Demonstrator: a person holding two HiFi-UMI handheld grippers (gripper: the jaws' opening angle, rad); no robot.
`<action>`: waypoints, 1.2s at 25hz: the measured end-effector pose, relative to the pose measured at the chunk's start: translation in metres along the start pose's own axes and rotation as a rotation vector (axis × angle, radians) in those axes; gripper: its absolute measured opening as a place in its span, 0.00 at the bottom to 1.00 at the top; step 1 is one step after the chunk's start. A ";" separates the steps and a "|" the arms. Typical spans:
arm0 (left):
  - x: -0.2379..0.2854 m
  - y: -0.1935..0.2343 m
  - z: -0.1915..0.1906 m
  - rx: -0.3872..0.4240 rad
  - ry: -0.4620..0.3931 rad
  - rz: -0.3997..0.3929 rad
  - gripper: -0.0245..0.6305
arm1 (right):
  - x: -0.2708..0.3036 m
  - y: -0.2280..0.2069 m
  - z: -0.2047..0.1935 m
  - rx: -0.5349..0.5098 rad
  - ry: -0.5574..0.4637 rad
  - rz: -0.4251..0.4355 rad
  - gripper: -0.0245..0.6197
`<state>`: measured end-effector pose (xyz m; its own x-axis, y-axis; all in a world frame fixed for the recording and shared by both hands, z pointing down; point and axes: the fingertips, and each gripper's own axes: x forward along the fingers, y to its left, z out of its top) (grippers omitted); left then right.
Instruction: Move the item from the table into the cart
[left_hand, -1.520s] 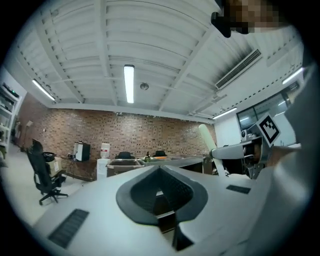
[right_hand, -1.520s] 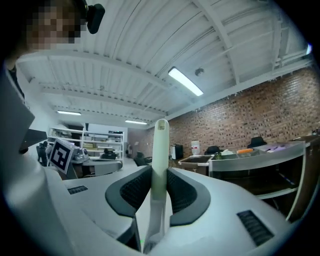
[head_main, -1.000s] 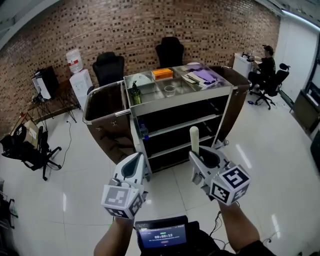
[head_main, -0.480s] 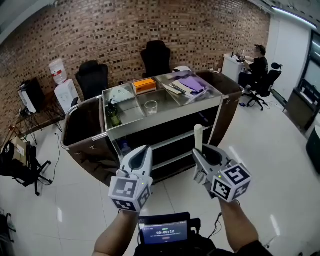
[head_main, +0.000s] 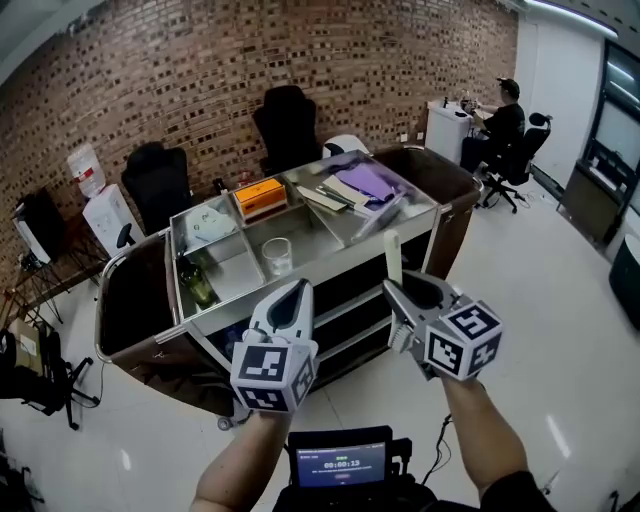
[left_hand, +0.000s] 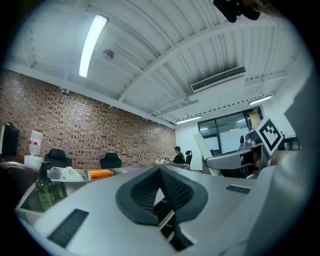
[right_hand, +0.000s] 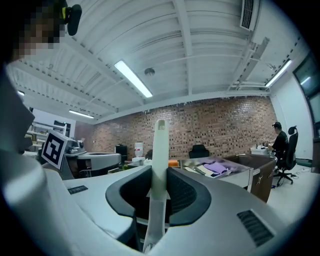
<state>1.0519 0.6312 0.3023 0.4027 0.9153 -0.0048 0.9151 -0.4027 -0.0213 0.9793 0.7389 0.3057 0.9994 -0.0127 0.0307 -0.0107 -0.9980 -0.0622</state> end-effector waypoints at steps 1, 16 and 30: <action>0.014 0.008 0.000 0.003 -0.002 -0.012 0.04 | 0.013 -0.010 0.001 0.005 0.000 -0.007 0.15; 0.212 0.134 0.016 0.035 -0.038 0.099 0.04 | 0.212 -0.160 0.057 -0.012 -0.019 0.091 0.15; 0.441 0.175 0.049 0.106 -0.017 0.324 0.04 | 0.444 -0.347 0.085 0.046 0.190 0.347 0.15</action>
<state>1.3890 0.9648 0.2474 0.6709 0.7402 -0.0446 0.7320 -0.6707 -0.1199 1.4292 1.0851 0.2566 0.9132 -0.3638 0.1838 -0.3408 -0.9288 -0.1453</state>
